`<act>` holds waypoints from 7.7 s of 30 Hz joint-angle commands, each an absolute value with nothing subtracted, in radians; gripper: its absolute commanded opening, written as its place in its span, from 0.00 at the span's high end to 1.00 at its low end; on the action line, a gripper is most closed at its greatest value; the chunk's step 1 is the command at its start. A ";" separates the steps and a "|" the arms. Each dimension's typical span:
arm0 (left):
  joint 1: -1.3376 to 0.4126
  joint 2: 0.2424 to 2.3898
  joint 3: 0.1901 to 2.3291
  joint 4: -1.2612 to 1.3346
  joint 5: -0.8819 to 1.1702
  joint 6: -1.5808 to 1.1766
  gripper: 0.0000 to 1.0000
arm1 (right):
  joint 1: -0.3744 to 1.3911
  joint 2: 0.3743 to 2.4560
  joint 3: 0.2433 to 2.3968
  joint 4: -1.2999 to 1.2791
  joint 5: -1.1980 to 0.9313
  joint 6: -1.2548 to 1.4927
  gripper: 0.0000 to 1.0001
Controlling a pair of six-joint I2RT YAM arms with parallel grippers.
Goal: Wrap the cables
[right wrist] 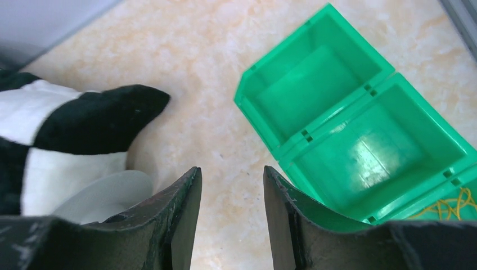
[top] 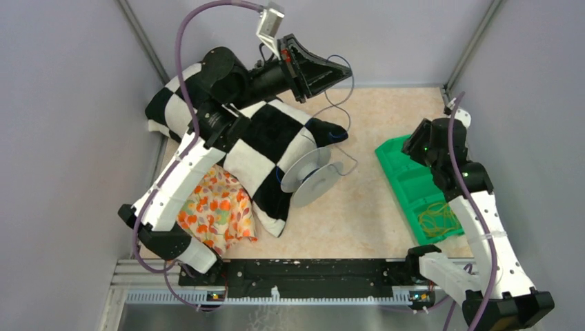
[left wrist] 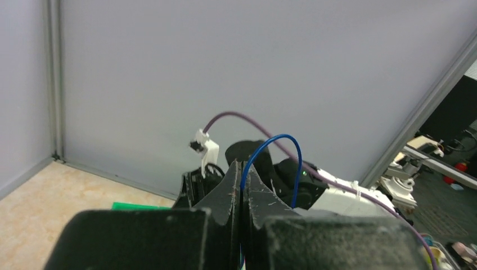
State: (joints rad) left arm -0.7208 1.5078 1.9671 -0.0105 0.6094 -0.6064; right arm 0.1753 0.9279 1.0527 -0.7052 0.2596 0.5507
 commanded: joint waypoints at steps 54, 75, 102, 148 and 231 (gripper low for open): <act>-0.758 1.635 2.000 0.097 0.713 -0.663 1.00 | 0.175 0.985 1.055 -0.551 -0.481 0.560 0.42; -0.758 1.633 1.987 0.108 0.724 -0.656 1.00 | 0.175 1.000 1.086 -0.608 -0.390 0.544 0.94; -0.813 2.120 2.248 0.151 0.881 -0.814 1.00 | 0.173 0.826 1.425 -1.017 0.563 0.437 1.00; -0.723 1.599 1.785 -0.314 0.277 -0.188 0.06 | 0.243 1.073 1.097 -0.575 -0.203 0.763 1.00; -0.835 1.305 1.298 -0.251 0.154 -0.049 1.00 | 0.331 1.137 1.283 -0.650 -0.254 0.631 0.16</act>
